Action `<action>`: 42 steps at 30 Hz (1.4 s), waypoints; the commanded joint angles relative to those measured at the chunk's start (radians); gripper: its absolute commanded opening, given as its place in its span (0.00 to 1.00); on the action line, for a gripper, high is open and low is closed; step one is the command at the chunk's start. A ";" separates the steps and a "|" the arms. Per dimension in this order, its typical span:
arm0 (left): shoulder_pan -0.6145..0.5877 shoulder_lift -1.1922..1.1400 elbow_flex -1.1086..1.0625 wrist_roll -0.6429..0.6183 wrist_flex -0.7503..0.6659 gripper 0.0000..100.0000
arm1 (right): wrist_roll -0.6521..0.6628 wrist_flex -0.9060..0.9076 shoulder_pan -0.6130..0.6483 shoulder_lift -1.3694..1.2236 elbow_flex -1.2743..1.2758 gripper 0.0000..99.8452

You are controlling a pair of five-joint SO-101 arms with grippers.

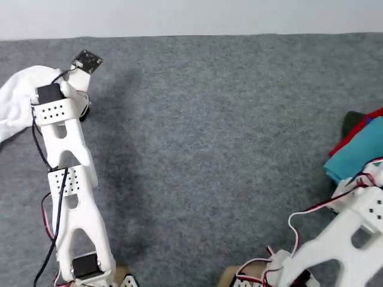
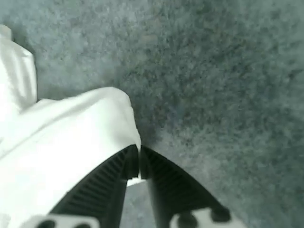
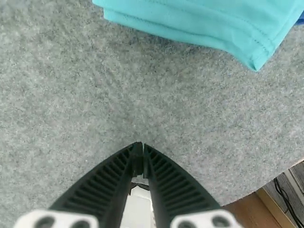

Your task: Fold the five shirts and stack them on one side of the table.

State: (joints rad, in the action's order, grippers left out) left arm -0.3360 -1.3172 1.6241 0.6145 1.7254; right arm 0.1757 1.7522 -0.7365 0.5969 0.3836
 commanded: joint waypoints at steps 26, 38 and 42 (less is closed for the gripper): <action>0.554 1.227 0.047 -0.318 0.015 0.00 | 0.284 0.031 -0.004 0.030 -0.006 0.01; -0.115 1.227 -0.579 -0.431 0.028 0.00 | 0.281 0.036 0.053 0.031 -0.009 0.01; -0.193 1.227 -1.038 -0.379 -0.003 0.00 | 0.279 0.038 0.077 0.031 -0.009 0.01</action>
State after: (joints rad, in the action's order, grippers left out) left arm -0.4757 -0.1112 0.9244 0.2002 1.7346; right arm 0.4519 1.7522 -0.6720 0.5969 0.3836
